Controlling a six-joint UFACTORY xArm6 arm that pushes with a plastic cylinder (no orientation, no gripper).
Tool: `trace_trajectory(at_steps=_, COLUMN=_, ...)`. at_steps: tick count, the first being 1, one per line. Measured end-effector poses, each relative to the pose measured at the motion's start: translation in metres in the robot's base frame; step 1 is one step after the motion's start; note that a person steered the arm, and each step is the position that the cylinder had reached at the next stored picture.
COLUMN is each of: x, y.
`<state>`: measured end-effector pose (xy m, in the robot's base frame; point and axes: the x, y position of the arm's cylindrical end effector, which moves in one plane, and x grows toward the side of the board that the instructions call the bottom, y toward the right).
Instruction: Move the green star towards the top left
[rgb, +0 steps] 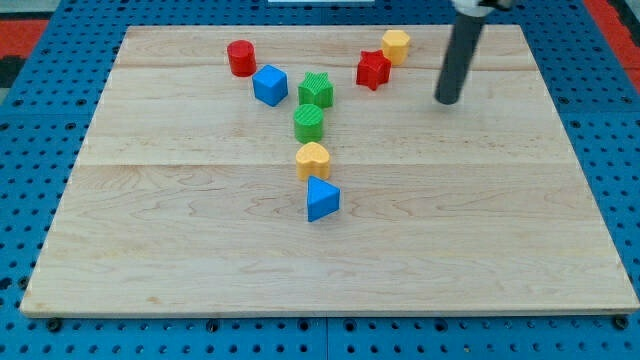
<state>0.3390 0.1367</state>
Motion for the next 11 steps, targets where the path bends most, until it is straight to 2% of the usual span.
trace_trajectory(at_steps=1, x=-0.002, y=-0.063)
trace_trajectory(at_steps=4, x=-0.017, y=-0.190)
trace_trajectory(at_steps=6, x=-0.006, y=-0.225)
trace_trajectory(at_steps=7, x=-0.007, y=-0.287)
trace_trajectory(at_steps=8, x=0.000, y=-0.320)
trace_trajectory(at_steps=9, x=0.040, y=-0.276)
trace_trajectory(at_steps=10, x=0.022, y=-0.239)
trace_trajectory(at_steps=11, x=-0.003, y=-0.229)
